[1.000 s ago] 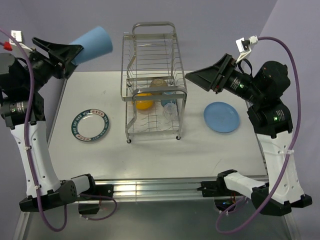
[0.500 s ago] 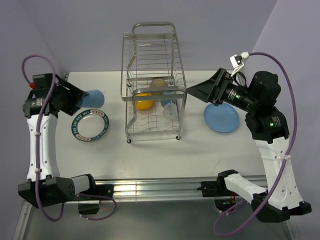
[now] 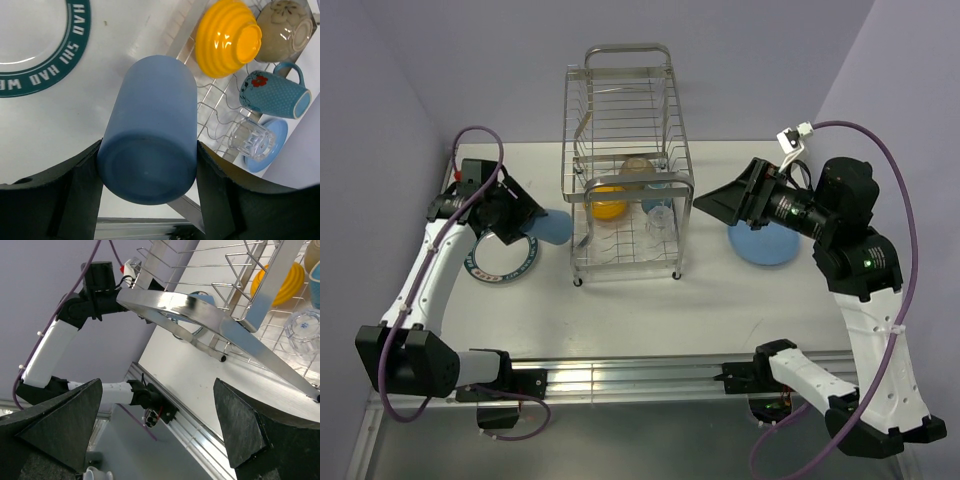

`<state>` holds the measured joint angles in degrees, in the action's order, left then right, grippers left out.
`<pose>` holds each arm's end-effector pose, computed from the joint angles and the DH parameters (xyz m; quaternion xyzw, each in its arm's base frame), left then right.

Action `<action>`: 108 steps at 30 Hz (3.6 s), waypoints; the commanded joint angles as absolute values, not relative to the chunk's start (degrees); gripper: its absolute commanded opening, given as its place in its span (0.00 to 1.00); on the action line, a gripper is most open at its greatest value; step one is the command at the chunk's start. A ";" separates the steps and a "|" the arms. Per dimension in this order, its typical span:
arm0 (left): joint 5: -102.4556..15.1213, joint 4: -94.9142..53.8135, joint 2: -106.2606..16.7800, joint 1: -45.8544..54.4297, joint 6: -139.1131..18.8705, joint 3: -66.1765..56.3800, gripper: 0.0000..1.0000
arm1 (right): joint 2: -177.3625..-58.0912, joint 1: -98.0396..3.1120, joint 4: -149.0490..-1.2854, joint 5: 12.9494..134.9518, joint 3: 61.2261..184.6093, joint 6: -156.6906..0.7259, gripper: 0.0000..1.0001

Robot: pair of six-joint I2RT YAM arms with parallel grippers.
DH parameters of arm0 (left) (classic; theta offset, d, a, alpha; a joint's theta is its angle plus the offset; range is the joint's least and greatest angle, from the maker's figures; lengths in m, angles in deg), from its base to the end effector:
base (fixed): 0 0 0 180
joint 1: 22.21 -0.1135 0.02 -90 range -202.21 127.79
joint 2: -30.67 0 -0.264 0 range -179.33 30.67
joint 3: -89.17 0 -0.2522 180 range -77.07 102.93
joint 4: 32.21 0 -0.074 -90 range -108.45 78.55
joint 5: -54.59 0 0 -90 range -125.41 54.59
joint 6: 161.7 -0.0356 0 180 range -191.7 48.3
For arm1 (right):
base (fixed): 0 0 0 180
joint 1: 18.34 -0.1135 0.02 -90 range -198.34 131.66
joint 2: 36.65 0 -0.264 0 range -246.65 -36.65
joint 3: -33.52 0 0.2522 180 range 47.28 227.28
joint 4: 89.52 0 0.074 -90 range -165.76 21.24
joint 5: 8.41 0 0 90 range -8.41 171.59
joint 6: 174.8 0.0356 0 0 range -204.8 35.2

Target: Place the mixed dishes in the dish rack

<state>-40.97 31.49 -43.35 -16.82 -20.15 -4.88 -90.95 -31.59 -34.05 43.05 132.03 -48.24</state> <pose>0.2603 -0.0280 0.3335 -0.3554 0.8744 -0.1962 0.2657 0.1376 0.0552 0.4839 -0.0576 0.7570 0.4836 0.4357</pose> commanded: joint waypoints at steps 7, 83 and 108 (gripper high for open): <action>-41.92 22.16 -45.62 -10.88 -21.52 -3.68 0.00 | -90.00 -31.96 -33.75 44.33 133.77 -49.99 1.00; -53.41 29.72 -64.44 -5.15 -33.73 13.99 0.99 | -110.73 4.86 -32.25 56.02 98.26 -46.83 1.00; -53.34 27.17 -47.92 -17.46 -25.23 3.71 0.99 | -129.89 8.47 -43.51 69.62 100.54 -41.03 0.90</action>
